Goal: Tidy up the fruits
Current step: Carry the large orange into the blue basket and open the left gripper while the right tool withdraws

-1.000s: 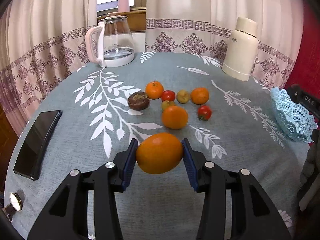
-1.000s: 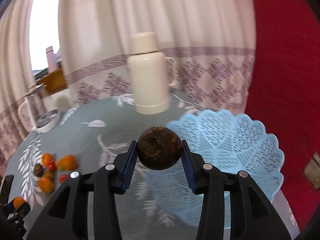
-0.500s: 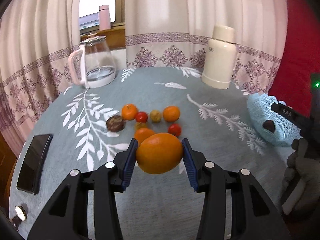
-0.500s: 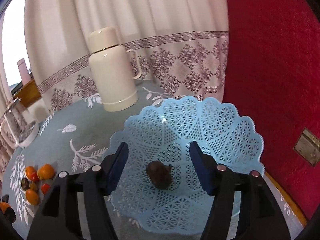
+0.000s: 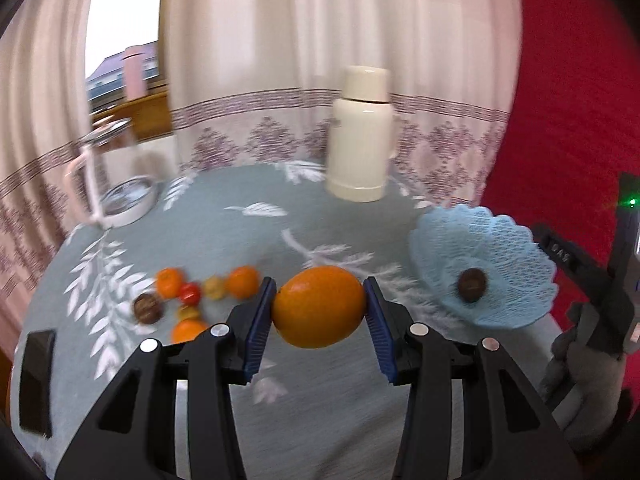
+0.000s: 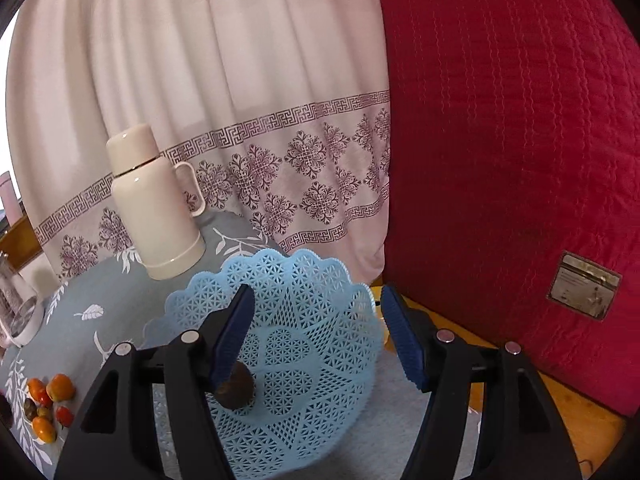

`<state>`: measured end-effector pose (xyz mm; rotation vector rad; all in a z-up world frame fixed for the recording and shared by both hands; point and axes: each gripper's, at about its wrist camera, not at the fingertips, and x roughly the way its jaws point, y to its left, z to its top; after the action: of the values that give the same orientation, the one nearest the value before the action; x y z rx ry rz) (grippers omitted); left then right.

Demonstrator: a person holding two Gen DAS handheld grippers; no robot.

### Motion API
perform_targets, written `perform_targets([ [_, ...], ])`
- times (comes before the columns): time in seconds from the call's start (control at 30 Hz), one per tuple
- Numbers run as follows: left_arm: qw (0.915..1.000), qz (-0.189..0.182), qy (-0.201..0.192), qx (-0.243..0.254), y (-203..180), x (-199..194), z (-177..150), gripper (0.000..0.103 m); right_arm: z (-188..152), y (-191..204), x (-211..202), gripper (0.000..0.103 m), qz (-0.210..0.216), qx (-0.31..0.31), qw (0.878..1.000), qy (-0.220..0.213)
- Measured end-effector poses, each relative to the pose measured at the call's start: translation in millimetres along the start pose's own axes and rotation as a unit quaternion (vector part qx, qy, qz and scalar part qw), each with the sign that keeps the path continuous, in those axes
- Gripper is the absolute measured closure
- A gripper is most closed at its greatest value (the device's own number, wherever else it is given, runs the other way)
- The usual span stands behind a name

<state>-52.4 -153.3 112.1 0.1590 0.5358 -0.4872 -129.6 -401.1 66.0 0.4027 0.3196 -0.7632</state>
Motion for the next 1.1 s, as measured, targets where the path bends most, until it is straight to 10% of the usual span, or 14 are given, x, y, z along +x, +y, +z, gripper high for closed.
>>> perform_targets([
  [0.6, 0.9912, -0.118, 0.039, 0.046, -105.0, 79.9, 23.5, 0.056, -2.5, -18.3, -8.0, 0.037, 0.018, 0.07, 0.997, -0.017],
  [0.73, 0.9914, -0.123, 0.028, 0.033, -104.5, 85.4, 23.2, 0.016, -1.6, -22.8, -8.3, 0.036, 0.013, 0.083, 0.996, -0.021],
  [1.1, 0.9962, -0.086, 0.009, -0.01, -66.1, 78.9, 24.3, 0.01, -2.1, -20.0, -14.4, 0.033, 0.009, 0.078, 0.996, -0.036],
])
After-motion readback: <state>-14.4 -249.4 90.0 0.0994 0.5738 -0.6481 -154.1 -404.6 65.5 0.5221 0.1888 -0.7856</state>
